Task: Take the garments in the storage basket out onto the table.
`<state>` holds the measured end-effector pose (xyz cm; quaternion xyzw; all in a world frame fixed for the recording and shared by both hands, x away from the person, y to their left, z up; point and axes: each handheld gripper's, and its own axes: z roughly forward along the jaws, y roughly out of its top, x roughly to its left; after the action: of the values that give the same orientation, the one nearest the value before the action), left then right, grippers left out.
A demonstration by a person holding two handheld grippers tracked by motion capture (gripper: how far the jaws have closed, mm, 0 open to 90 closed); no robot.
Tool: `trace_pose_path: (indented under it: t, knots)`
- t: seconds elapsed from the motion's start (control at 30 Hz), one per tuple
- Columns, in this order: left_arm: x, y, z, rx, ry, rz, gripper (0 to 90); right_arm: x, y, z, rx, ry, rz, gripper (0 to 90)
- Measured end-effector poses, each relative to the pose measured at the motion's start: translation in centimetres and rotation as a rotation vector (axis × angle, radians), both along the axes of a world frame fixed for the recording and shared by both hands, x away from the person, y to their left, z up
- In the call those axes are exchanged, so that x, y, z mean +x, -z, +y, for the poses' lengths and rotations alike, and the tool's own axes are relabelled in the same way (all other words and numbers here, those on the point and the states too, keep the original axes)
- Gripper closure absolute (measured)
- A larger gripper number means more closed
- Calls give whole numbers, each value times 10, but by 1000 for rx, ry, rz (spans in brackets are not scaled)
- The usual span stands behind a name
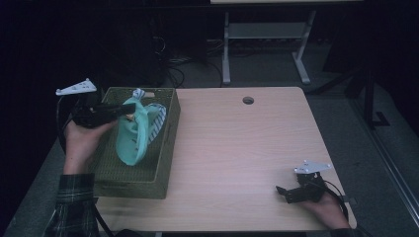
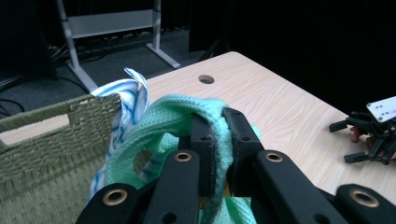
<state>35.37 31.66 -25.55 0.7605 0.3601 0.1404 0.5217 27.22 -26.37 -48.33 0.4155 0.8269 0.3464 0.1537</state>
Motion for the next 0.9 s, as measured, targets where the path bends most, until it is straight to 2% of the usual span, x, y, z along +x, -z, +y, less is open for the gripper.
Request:
trace_pose_path:
  t: [0.33, 0.67, 0.9]
  knots:
    - [1, -16, -16, -18, 45, -25, 827, 0, 0, 0, 0, -2, -3, 0]
    - [3, -31, -47, -21, 106, -49, 827, 0, 0, 0, 1, 0, 0, 0]
    - [5, -35, -64, -33, 142, -55, 828, 0, 0, 0, 1, -2, -1, 0]
